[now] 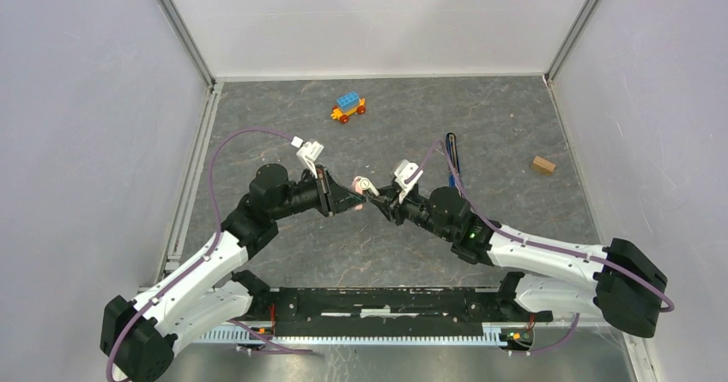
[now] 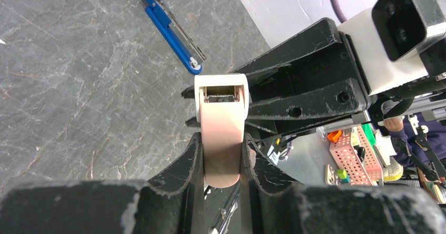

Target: Load the staples into the stapler

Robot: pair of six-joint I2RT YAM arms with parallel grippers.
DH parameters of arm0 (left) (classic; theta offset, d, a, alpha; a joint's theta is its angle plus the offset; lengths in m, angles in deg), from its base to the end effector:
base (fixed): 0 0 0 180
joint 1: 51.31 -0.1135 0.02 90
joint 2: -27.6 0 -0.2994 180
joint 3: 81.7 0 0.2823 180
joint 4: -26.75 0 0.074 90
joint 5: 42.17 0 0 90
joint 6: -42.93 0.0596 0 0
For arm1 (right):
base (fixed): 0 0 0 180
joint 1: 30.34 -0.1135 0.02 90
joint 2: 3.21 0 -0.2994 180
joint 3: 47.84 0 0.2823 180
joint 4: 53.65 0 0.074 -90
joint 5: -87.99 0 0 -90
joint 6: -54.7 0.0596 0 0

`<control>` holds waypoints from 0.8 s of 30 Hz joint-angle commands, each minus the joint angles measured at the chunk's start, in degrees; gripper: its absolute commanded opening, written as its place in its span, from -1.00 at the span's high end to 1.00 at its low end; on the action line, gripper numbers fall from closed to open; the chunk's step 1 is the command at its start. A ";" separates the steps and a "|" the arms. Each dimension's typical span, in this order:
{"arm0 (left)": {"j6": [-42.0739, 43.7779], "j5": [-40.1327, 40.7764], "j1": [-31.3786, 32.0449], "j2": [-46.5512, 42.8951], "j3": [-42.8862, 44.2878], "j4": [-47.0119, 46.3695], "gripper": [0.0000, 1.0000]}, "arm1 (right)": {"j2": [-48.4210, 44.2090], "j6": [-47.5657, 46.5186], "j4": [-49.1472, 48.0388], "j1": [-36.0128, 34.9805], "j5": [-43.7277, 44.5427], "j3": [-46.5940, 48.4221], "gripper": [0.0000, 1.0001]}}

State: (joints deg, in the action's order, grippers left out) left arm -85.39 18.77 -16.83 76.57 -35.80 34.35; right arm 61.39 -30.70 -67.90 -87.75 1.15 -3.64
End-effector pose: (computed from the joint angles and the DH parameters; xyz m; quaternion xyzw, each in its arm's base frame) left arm 0.1726 -0.1537 0.3009 0.1351 0.7501 -0.5221 0.3827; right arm 0.1584 0.2417 0.2713 -0.3142 0.6743 0.3265 0.5830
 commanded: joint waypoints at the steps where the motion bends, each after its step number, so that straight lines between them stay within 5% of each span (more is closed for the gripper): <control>1: 3.84 -3.71 0.10 -0.35 2.42 4.36 0.96 | -2.73 -5.34 -2.36 0.03 5.41 -0.80 0.40; 24: 5.59 -13.68 0.13 4.39 4.61 12.88 0.96 | -3.12 -11.89 -3.96 0.02 8.73 -4.50 0.55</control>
State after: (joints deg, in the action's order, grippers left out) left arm -81.87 8.37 -16.79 79.85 -33.22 46.81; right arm 58.66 -41.30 -68.05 -87.70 9.08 -7.86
